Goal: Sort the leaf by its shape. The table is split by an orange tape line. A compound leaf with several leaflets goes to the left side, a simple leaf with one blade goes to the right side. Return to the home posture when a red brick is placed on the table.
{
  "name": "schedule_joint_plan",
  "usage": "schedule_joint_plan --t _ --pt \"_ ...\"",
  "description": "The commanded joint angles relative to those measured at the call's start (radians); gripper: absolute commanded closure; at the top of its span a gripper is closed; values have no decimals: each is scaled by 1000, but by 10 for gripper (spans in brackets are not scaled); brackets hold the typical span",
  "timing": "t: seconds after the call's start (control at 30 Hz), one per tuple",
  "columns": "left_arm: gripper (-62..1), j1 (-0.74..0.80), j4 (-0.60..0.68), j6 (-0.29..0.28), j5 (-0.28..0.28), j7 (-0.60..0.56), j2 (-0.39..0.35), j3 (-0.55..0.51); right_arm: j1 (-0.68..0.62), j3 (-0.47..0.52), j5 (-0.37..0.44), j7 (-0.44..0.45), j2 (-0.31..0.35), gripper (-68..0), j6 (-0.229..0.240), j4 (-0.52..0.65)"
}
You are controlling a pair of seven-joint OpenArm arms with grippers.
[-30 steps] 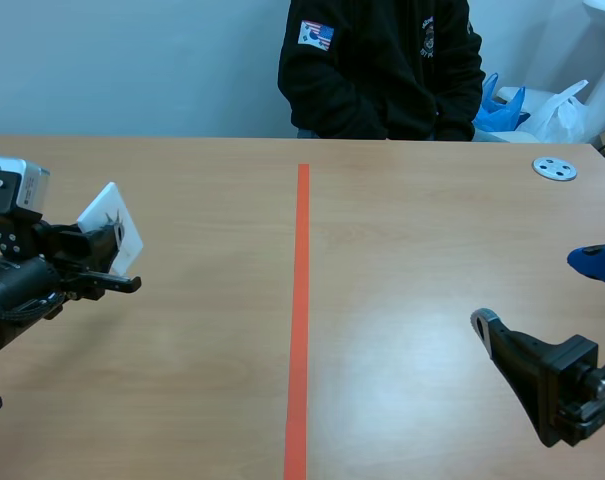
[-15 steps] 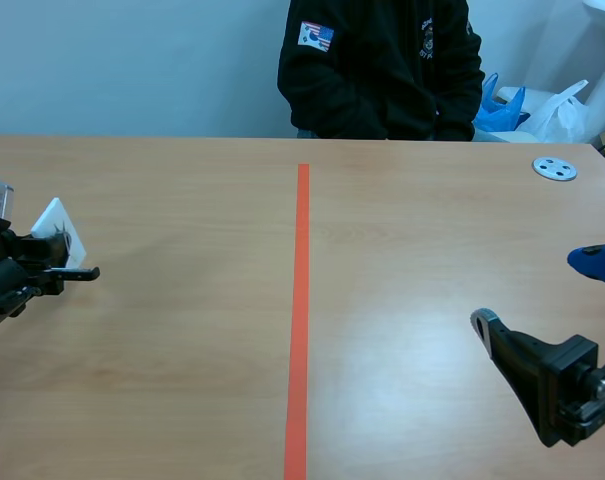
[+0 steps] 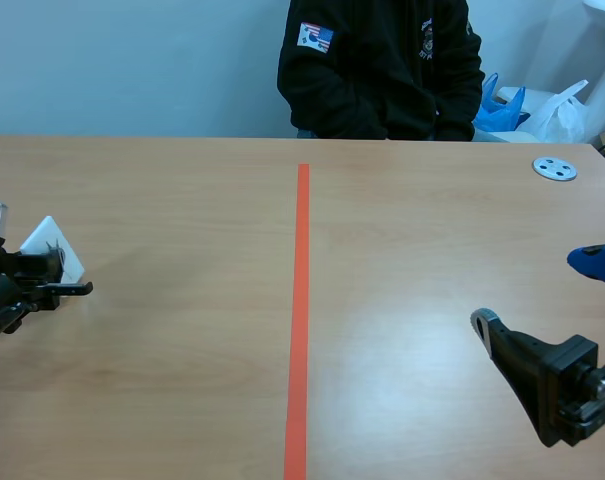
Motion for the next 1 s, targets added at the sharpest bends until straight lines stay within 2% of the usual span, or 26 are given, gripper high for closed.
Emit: schedule_joint_plan --t 0.0,0.13,0.27,0.33,0.5,0.6,0.8,0.97 --pt "-195 -11 21 1 -4 -15 -2 -1 11 1 6 11 0 -679 -4 19" --pt "-303 -11 23 1 -4 -16 -2 -1 11 1 6 11 0 -679 -4 19" --pt "-518 -5 45 1 -4 -32 -8 -1 11 1 6 11 0 -679 -4 19" --pt "-583 9 78 1 -8 -34 -17 -1 11 1 6 11 0 -679 -4 19" --pt "-623 69 212 0 -8 -25 -57 -1 11 1 6 11 0 -679 -4 19" --pt "-623 126 326 0 -9 2 -91 -1 11 1 6 11 0 -679 -4 19" --pt "-623 286 615 -3 -21 92 -150 -2 11 1 6 11 0 -679 -4 19" --pt "-623 452 878 -21 -21 176 -159 -2 11 1 6 11 0 -679 -4 19"
